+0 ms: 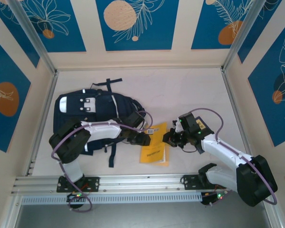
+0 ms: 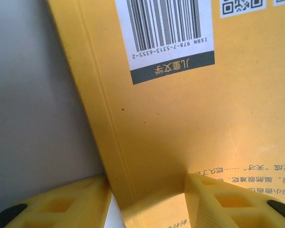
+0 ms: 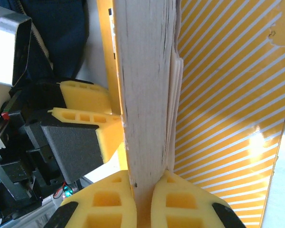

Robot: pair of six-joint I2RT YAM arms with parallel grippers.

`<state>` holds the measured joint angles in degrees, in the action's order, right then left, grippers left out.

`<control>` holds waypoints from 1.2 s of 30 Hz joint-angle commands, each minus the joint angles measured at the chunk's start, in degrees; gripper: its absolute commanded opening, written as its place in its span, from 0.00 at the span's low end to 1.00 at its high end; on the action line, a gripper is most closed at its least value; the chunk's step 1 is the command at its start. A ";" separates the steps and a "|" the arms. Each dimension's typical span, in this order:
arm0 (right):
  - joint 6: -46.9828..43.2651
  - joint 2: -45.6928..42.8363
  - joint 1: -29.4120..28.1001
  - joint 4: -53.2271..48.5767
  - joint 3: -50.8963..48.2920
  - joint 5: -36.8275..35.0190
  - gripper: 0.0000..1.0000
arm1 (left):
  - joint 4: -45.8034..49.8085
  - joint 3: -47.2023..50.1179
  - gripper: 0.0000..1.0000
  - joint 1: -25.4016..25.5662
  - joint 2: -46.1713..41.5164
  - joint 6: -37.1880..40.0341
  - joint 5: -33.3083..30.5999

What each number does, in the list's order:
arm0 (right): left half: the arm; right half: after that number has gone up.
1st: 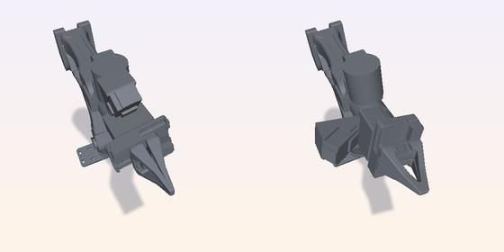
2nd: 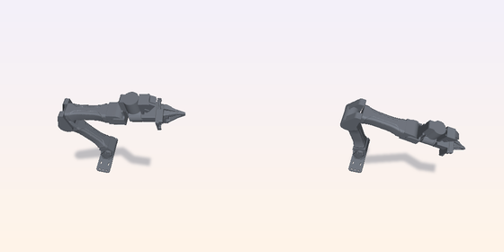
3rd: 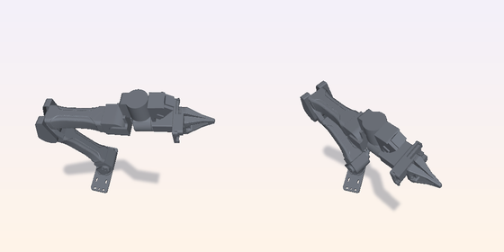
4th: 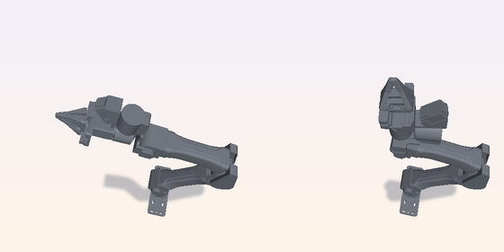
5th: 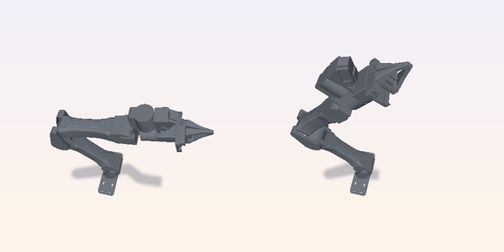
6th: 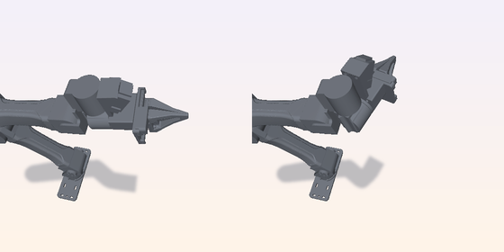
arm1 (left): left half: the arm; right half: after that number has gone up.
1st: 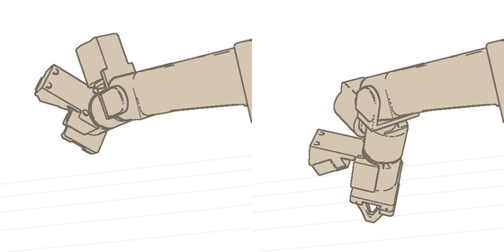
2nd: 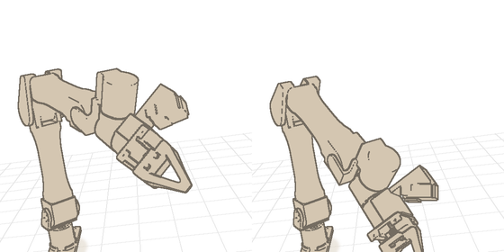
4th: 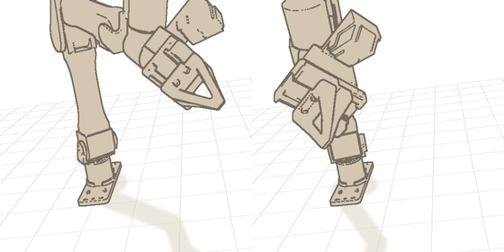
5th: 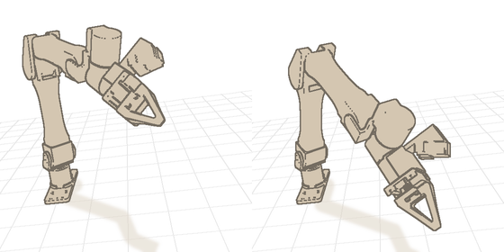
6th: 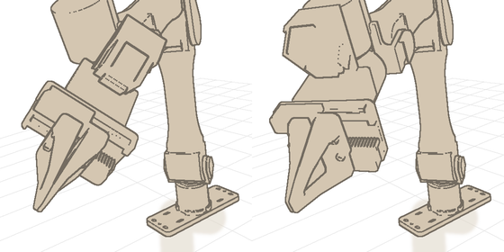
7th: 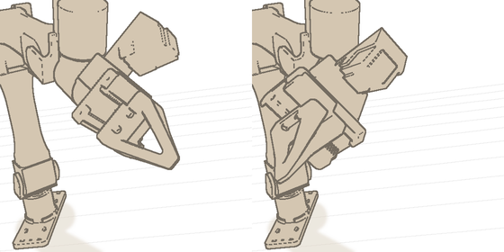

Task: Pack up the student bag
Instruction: Pick up the book from the bottom-center of the table, then pass the book.

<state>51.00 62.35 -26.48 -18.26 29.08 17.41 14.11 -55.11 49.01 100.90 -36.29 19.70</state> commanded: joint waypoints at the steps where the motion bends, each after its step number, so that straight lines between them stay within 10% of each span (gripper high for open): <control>1: 0.10 -1.49 -0.18 3.28 -0.52 3.40 0.00 | 1.66 1.59 0.51 0.61 -0.86 2.19 0.83; 8: -0.86 -6.98 2.76 0.75 -0.78 5.74 0.00 | 4.13 5.20 0.64 -4.16 -9.05 2.01 0.16; 13: 1.34 -9.70 5.48 3.83 -2.28 11.64 0.00 | -2.90 10.41 0.95 -7.10 -14.33 -3.56 8.13; 22: 7.45 -13.35 8.78 12.92 -5.01 20.38 0.00 | -14.11 12.55 0.93 -7.31 -15.57 -10.89 18.04; 36: 4.50 -15.55 10.65 5.69 -3.84 16.60 0.05 | -22.17 12.79 0.24 -7.27 -23.57 -16.27 22.01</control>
<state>57.21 47.90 -15.97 -10.35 23.14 33.63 -4.45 -42.24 41.63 79.88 -52.40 39.20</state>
